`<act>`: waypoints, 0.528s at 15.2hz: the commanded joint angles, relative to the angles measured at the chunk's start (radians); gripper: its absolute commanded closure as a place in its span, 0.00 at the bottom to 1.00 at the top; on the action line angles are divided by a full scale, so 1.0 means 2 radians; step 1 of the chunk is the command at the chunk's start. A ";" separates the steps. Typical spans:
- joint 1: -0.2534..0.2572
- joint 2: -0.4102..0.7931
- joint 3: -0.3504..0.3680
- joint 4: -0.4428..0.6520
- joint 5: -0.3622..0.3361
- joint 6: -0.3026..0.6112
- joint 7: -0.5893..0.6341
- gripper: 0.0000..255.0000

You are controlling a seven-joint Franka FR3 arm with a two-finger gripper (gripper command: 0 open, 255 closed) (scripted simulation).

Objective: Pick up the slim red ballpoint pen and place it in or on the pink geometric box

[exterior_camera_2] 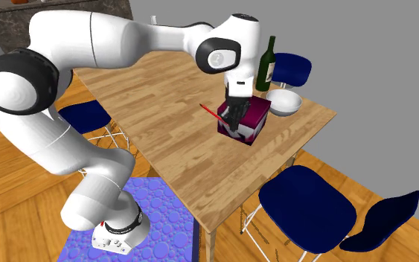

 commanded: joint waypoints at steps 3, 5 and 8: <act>-0.003 0.019 0.011 0.031 -0.007 -0.013 0.014 1.00; -0.008 0.059 0.037 0.068 -0.023 -0.012 0.044 1.00; -0.012 0.128 0.077 0.129 -0.061 -0.015 0.094 1.00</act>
